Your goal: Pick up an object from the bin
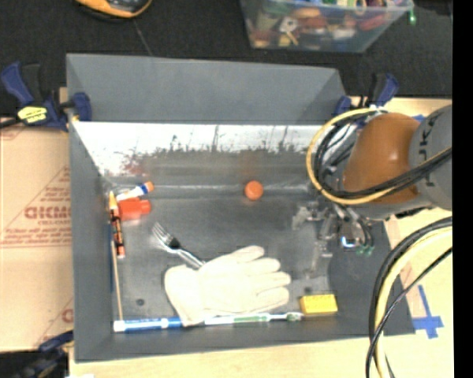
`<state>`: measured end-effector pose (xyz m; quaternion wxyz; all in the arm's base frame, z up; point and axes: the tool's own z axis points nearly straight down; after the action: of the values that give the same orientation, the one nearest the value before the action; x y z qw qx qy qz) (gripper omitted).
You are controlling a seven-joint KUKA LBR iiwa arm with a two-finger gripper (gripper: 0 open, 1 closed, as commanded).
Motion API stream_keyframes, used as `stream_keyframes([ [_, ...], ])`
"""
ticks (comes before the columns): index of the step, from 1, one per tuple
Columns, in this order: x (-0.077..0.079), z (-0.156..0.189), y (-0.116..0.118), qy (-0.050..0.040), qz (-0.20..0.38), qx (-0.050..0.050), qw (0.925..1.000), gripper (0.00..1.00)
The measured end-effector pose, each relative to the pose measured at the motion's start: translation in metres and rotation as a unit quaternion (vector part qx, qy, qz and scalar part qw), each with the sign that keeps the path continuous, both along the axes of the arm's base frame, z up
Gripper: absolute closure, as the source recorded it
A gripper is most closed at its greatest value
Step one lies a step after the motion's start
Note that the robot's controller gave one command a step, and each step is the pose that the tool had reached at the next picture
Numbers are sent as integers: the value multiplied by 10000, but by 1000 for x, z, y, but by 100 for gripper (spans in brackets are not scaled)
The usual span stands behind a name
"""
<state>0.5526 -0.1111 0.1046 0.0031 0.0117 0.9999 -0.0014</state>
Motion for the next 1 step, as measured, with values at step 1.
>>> stream_keyframes([
  [1,17,3,32,-29,280,7,9996,0],
])
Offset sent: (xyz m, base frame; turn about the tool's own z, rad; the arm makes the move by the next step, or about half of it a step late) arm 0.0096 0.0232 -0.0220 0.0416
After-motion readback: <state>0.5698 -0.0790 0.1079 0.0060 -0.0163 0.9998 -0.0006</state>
